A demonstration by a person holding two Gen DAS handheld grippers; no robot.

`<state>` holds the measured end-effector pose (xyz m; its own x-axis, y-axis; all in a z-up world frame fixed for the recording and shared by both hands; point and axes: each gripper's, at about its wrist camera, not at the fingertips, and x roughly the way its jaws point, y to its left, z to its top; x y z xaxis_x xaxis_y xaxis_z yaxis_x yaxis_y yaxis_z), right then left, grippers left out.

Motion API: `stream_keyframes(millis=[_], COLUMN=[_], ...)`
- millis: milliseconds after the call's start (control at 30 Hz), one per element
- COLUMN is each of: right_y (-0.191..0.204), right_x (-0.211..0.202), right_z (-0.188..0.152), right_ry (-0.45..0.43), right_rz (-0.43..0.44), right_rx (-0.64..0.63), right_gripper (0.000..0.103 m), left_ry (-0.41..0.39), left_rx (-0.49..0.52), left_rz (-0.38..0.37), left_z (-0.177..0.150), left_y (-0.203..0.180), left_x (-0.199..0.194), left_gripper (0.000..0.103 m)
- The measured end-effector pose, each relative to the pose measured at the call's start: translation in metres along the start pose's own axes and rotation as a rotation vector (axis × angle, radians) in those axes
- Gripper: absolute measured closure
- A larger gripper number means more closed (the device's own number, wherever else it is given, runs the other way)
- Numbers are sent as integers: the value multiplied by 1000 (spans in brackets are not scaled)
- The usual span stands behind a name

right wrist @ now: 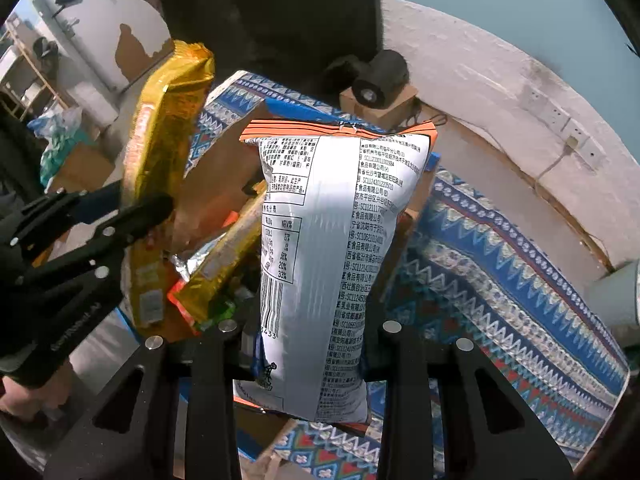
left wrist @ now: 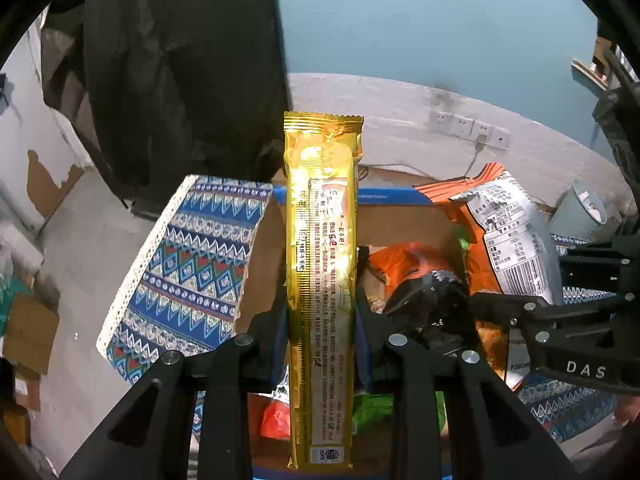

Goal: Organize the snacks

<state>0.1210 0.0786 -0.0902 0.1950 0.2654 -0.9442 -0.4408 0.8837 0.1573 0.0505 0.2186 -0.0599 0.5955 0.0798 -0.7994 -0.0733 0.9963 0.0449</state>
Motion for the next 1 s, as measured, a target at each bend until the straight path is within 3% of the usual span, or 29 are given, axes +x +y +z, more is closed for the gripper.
stream_keyframes(millis=[200,333,567,1000], right_y=[5,8,8,-9], right_x=[13,12,-12,-69], right_z=[5,7,5,-19], right_ry=[21,16,-36,-140], right_rz=[42,71,59,-31], right_rx=[15,24,28,33], right_gripper=[68,51,39,31], left_ry=[22,16,2,-41], left_rx=[-16,-14,-3,53], left_rz=[24,74,82,52], left_z=[-2,-1,-6,-10], left_y=[6,7,6,-13], left_x=[7,2,-17,-59], left_gripper=[71,39,29,16])
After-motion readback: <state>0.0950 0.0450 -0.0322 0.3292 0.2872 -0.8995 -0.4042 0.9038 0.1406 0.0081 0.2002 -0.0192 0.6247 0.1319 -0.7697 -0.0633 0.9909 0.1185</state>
